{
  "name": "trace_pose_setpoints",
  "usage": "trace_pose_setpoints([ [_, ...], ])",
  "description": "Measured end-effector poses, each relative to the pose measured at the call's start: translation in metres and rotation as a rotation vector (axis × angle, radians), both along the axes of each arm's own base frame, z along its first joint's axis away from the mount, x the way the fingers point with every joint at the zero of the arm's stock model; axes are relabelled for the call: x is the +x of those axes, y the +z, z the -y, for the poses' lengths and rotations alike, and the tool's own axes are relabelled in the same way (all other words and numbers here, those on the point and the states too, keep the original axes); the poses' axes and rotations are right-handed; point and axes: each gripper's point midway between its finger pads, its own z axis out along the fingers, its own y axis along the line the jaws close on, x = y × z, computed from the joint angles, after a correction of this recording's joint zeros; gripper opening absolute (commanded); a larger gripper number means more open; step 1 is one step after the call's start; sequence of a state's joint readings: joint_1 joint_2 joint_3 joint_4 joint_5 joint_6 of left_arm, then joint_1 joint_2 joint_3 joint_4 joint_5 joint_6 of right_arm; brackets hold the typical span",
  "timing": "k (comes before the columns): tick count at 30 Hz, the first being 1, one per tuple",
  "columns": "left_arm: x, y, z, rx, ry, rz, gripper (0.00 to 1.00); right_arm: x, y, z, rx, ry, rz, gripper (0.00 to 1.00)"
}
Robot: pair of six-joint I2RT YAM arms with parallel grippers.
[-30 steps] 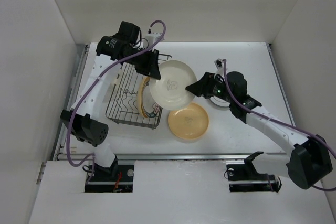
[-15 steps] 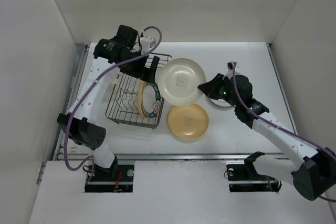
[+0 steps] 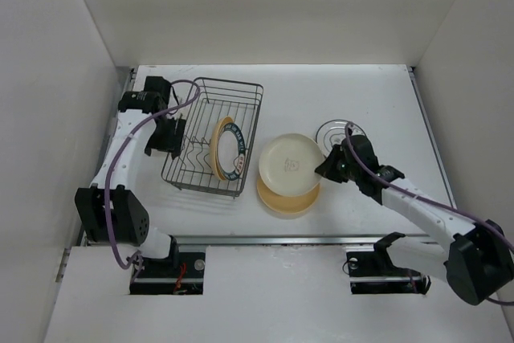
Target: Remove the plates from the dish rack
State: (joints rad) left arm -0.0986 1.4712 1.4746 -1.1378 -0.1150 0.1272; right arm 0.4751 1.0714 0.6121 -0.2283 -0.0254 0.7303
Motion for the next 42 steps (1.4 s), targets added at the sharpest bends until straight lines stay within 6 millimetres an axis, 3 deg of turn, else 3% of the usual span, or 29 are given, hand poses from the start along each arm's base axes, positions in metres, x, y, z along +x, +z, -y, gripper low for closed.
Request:
trace_pose_setpoints([
  [4,-0.01,-0.026,-0.02,0.008,0.065,-0.082,0.61,-0.002,-0.024,-0.001,-0.037,0.019,-0.073,0.29],
  [8,-0.004,-0.03,-0.026,-0.005,0.091,-0.076,0.61,-0.01,-0.052,-0.002,-0.083,0.054,-0.168,0.5],
  [10,-0.002,-0.03,-0.022,-0.029,0.081,-0.068,0.65,-0.013,-0.058,-0.002,-0.106,0.064,-0.2,0.61],
  [12,0.0,-0.028,-0.017,-0.054,0.067,-0.061,0.73,-0.013,-0.057,-0.003,-0.12,0.072,-0.205,0.64],
  [15,0.01,-0.013,-0.007,-0.085,0.042,-0.015,0.83,-0.007,-0.047,-0.005,-0.133,0.07,-0.182,0.65],
  [17,0.02,0.005,0.003,-0.106,0.005,0.04,0.85,-0.004,-0.041,-0.006,-0.135,0.068,-0.161,0.65],
  [23,0.044,0.06,0.056,-0.17,-0.161,0.208,0.88,0.0,-0.027,-0.002,-0.141,0.049,-0.121,0.67],
  [27,0.05,0.077,0.091,-0.185,-0.266,0.244,0.88,0.001,-0.024,-0.002,-0.142,0.045,-0.115,0.67],
  [30,0.057,0.073,0.112,-0.172,-0.319,0.226,0.88,0.002,-0.023,-0.002,-0.143,0.043,-0.113,0.67],
  [33,0.063,0.054,0.125,-0.131,-0.349,0.172,0.84,0.001,-0.024,-0.001,-0.146,0.042,-0.117,0.67],
  [38,0.067,0.023,0.138,-0.056,-0.385,0.083,0.82,0.001,-0.023,-0.001,-0.148,0.041,-0.118,0.67],
  [42,0.067,0.016,0.139,0.009,-0.398,0.066,0.75,0.002,-0.022,-0.001,-0.146,0.041,-0.115,0.67],
])
